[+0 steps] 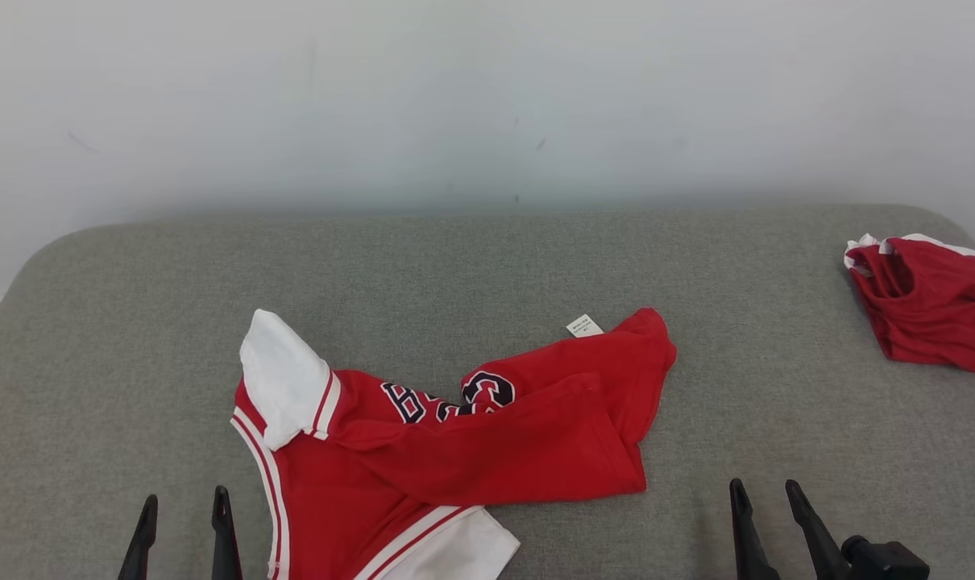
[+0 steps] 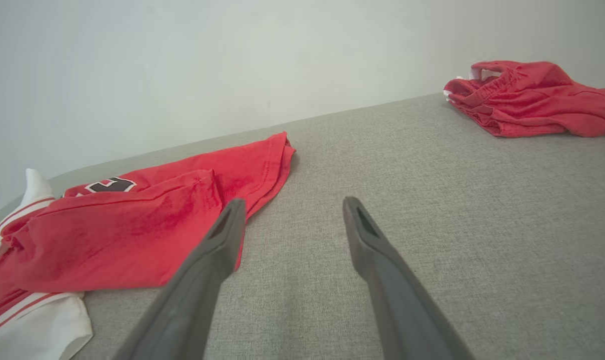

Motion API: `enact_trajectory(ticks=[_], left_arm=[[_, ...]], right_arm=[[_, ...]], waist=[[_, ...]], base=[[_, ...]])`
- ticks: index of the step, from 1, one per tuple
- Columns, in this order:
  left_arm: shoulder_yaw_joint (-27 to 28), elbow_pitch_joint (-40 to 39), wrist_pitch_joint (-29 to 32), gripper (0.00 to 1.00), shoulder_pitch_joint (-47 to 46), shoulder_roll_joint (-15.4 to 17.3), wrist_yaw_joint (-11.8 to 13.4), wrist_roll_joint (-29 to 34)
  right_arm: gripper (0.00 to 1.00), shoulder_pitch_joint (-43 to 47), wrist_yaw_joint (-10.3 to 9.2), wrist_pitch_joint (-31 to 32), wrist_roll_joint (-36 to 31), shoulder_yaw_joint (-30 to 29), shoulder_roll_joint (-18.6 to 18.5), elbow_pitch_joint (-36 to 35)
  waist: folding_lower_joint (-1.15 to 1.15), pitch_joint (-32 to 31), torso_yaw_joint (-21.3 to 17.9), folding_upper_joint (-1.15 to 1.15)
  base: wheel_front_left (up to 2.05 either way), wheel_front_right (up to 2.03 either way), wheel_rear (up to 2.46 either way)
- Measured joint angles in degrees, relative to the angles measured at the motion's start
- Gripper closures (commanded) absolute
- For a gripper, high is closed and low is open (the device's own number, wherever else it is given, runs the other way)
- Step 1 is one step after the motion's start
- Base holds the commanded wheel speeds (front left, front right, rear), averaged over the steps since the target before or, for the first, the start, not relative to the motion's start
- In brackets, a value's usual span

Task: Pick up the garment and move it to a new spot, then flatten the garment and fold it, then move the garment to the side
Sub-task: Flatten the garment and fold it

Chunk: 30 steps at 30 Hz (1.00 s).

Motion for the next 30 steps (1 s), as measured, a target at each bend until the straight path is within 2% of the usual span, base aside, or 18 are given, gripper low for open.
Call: enact_trajectory(ticks=[5,11,18,30], left_arm=[[1.70,0.10,0.00,0.00,0.03,-1.70,-1.31,1.48],[2.67,0.31,0.00,0.00,-0.69,-3.21,-2.99,3.54],[3.25,1.23,0.00,0.00,-2.50,-5.06,-5.11,5.01],[3.70,2.88,0.00,0.00,-4.78,-7.72,-7.25,7.16]], right_arm=[[0.00,-2.58,0.00,0.01,-0.02,3.31,-1.88,0.80],[0.00,-10.89,0.00,0.00,0.04,8.18,-4.98,3.67],[0.00,-21.71,0.00,0.00,1.30,13.50,-8.28,12.39],[0.00,-29.28,0.00,0.01,5.56,18.98,-10.33,25.87]], waist=[[0.00,0.19,0.58,0.00],[0.00,0.67,1.77,0.00],[0.00,2.26,4.21,0.00],[0.01,5.91,9.51,0.00]], base=[[0.00,0.00,0.00],[0.00,0.00,0.00],[0.00,0.00,0.00],[0.00,0.00,0.00]])
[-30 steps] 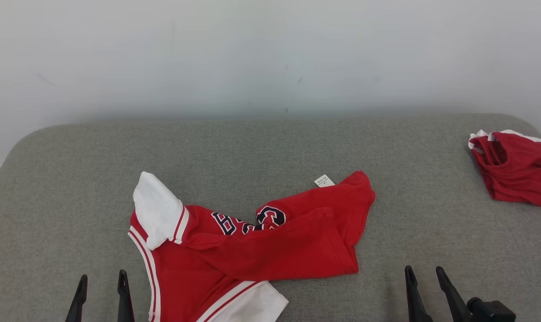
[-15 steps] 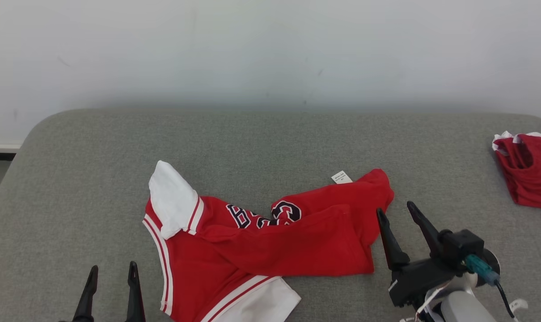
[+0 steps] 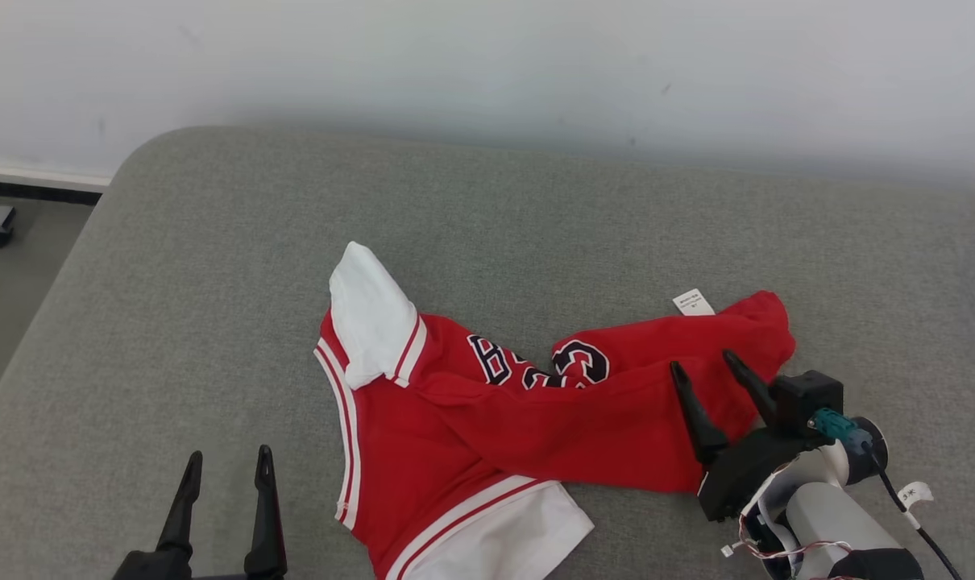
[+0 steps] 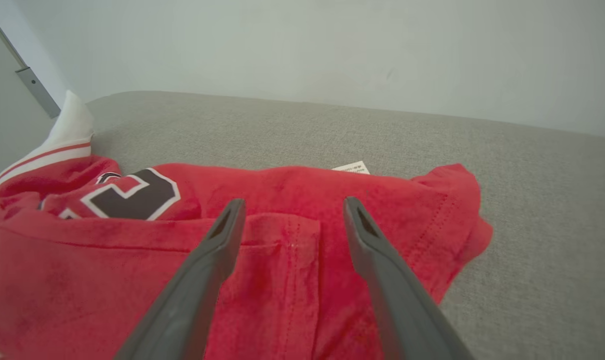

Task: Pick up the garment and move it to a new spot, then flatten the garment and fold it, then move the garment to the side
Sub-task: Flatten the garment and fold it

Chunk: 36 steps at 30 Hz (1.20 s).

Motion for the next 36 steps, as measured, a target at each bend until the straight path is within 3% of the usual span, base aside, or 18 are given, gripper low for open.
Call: enact_trajectory(ticks=[8,9,10,11,19,36], left_arm=[[1.12,0.58,0.00,0.00,-0.20,-0.76,-0.88,0.71],[1.22,0.70,0.00,0.00,-0.31,-0.81,-0.92,0.78],[1.31,0.80,0.00,0.00,-0.51,-0.90,-0.97,0.88],[1.35,0.86,0.00,0.00,-0.75,-0.94,-0.99,1.01],[1.85,1.37,0.00,0.00,-0.67,-1.35,-1.03,1.48],[5.11,2.08,0.00,0.00,3.64,-1.55,-2.07,1.49]], right_arm=[[0.00,-0.36,0.00,0.00,2.30,2.72,0.35,6.04],[0.51,-0.64,0.00,0.00,2.54,3.09,0.49,6.38],[0.82,-0.98,0.00,0.00,2.70,3.33,0.54,6.67],[1.00,-1.35,0.00,0.00,3.04,3.65,0.60,6.87],[1.00,-2.71,0.00,0.00,3.76,3.30,-0.23,2.47],[1.00,-8.25,0.00,0.78,1.24,3.00,-5.02,-24.79]], waist=[[0.00,1.49,1.57,0.00],[0.00,1.46,1.49,0.00],[0.00,1.41,1.39,0.00],[0.00,1.35,1.28,0.00],[0.00,-0.06,0.22,0.00],[-0.01,-6.24,-3.78,0.00]], base=[[0.00,0.00,0.00],[0.00,0.00,0.00],[0.00,0.00,0.00],[0.00,0.00,0.00],[0.00,0.00,0.00],[0.00,0.00,0.00]])
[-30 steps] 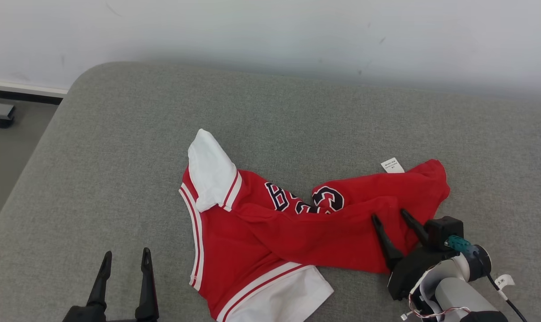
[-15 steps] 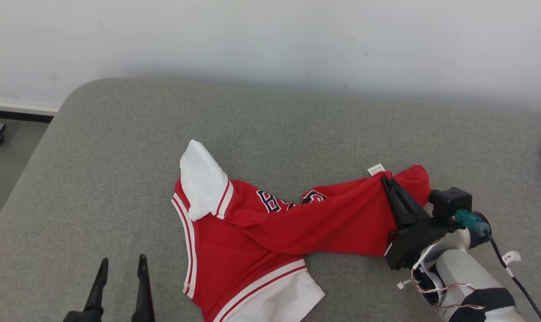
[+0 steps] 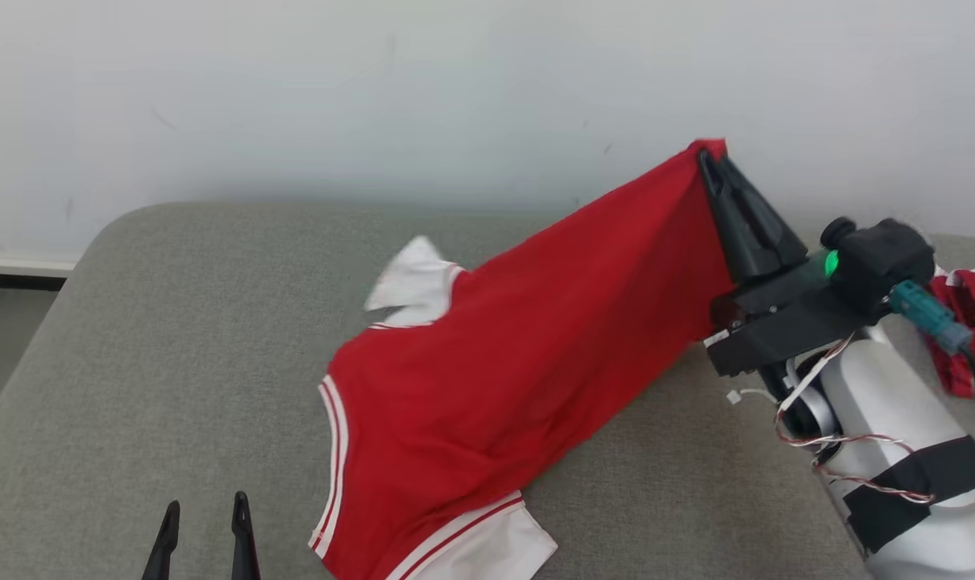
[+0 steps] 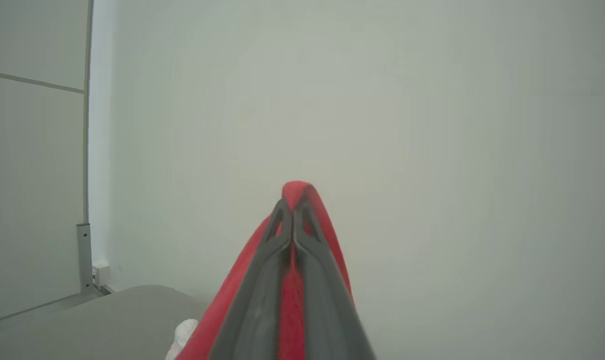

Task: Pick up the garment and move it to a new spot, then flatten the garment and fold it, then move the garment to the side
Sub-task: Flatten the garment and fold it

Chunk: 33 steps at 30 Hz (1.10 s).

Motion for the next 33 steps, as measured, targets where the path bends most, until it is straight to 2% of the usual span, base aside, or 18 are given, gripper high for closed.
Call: enact_trajectory(ticks=[11,17,23,33], left_arm=[[-0.16,-0.12,0.00,0.00,0.16,-0.13,-0.19,-0.02],[-1.31,-0.02,0.00,0.00,-0.35,-0.15,-0.11,-0.48],[-4.22,0.68,0.00,0.00,-2.50,-0.16,0.57,-1.49],[-9.57,1.91,0.00,0.00,-6.00,-0.18,1.10,-3.12]], right_arm=[[1.00,-2.02,0.00,6.02,-1.71,-2.94,-0.53,-10.35],[1.00,-2.02,0.00,8.29,-2.34,-3.75,-0.66,-10.01],[1.00,-4.94,0.00,8.22,-2.41,-2.57,-2.36,-0.88],[1.00,-15.69,0.00,6.06,-3.35,1.02,-3.96,21.87]], waist=[[0.00,-0.13,-0.04,0.00],[0.00,1.06,0.82,0.00],[0.01,3.49,2.70,0.00],[0.01,6.95,6.92,0.00]], base=[[0.00,0.00,0.00],[0.00,0.00,0.00],[0.00,0.00,0.00],[0.00,0.00,0.00]])
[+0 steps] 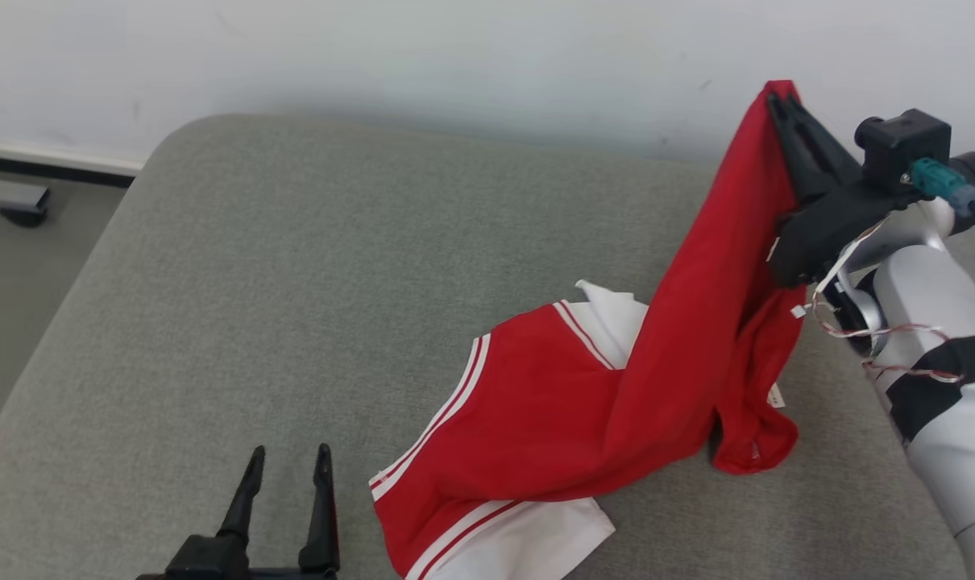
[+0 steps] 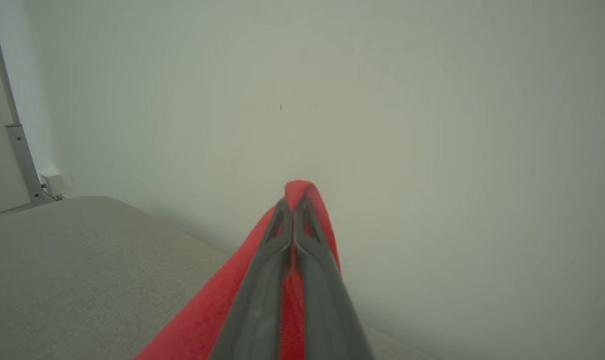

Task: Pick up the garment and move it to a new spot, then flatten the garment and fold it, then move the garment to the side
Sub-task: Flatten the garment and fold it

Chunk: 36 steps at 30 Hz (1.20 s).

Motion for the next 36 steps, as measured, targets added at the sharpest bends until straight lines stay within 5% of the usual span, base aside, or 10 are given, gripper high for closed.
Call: enact_trajectory(ticks=[4,6,7,8,21,36], left_arm=[[-1.98,0.92,0.00,0.00,-1.91,-0.01,-0.02,-0.69],[-2.89,1.12,0.00,0.00,-2.55,-0.01,0.01,-1.10],[-3.26,1.24,0.00,0.00,-2.77,0.00,0.07,-1.30],[-3.26,1.24,0.00,0.00,-2.77,0.00,0.07,-1.30],[-0.92,1.99,0.00,0.00,-2.68,-0.04,0.10,-0.24],[6.32,-0.90,0.00,0.00,2.61,-0.03,-0.56,3.19]], right_arm=[[1.00,-3.82,0.00,-0.93,-0.43,0.03,-1.12,9.62],[0.86,-4.99,0.00,-1.38,-1.01,0.24,-1.54,13.68],[0.21,-5.44,0.00,-1.90,-1.14,0.38,-1.60,15.26],[0.00,-5.44,0.00,-1.90,-1.14,0.38,-1.60,15.26],[0.00,-6.44,0.01,-6.43,1.31,4.87,0.97,19.68],[0.00,15.71,0.01,-6.83,3.49,2.31,-2.54,-5.83]], waist=[[0.00,1.48,1.93,0.00],[0.00,2.25,2.82,0.00],[0.00,2.58,3.26,0.00],[0.00,2.58,3.26,0.00],[0.00,2.53,2.95,0.00],[-0.01,-3.38,-4.80,0.00]], base=[[0.00,0.00,0.00],[0.00,0.00,0.00],[0.00,0.00,0.00],[0.00,0.00,0.00],[0.00,0.00,0.00],[0.00,0.00,0.00]])
